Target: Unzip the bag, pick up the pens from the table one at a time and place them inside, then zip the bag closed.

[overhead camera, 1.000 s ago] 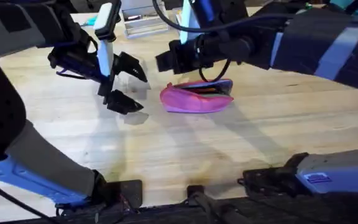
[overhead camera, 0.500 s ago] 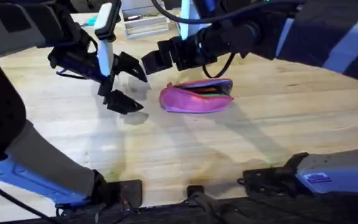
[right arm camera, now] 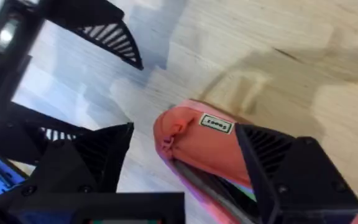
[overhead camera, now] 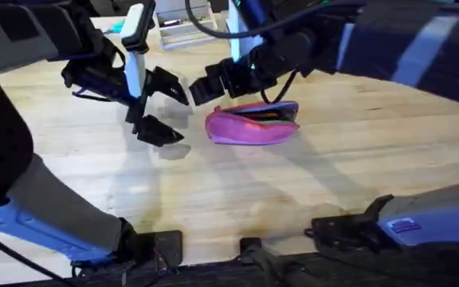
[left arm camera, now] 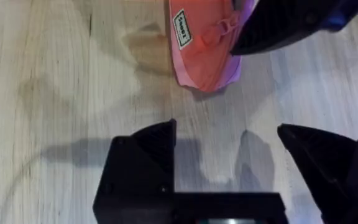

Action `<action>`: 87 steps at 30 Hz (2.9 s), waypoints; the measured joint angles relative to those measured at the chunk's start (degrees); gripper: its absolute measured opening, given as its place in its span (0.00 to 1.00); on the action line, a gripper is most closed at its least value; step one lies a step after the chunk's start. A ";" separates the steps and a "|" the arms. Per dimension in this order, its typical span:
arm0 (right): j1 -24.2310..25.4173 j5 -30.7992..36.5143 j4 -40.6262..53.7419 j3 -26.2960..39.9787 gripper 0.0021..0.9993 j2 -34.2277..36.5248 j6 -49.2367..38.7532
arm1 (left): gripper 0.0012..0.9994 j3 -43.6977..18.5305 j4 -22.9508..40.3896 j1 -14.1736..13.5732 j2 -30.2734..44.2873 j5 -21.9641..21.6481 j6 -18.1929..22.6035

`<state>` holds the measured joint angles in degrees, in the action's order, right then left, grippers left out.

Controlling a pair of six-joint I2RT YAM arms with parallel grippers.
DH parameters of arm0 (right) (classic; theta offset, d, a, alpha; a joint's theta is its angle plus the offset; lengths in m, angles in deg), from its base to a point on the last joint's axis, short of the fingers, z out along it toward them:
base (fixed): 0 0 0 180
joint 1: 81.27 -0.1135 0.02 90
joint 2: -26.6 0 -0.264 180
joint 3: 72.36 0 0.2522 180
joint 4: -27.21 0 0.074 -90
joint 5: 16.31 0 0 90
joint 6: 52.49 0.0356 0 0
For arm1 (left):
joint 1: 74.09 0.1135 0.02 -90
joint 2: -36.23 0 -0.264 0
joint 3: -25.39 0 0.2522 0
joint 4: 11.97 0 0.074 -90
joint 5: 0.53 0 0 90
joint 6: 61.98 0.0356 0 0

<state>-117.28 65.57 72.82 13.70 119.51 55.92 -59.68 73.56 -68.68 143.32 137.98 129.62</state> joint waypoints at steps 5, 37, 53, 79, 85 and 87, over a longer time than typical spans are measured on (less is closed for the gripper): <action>-0.11 0.00 0.11 0.00 1.00 1.90 0.04 | 0.99 0.00 0.00 0.00 -0.01 -0.01 0.00; -1.36 -4.38 -0.62 0.00 0.14 6.49 4.32 | 0.99 0.00 0.00 0.00 -0.01 -0.02 0.00; -1.36 -4.35 -0.15 1.63 0.03 6.32 4.33 | 0.99 0.00 0.00 0.00 -0.01 -0.02 0.00; -1.36 -3.67 0.72 2.23 0.03 1.66 4.31 | 0.99 -0.02 -2.55 -1.84 0.11 10.14 0.02; -1.36 -3.67 0.72 2.23 0.03 1.66 4.31 | 0.99 -0.02 -3.65 -5.52 2.22 11.08 0.00; -1.36 -3.67 0.70 2.23 0.03 1.66 4.31 | 0.99 -0.02 -5.58 -7.66 2.82 11.39 -1.52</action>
<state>-118.64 61.89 73.53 15.93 121.16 60.23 -59.70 67.98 -76.34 146.14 149.37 128.10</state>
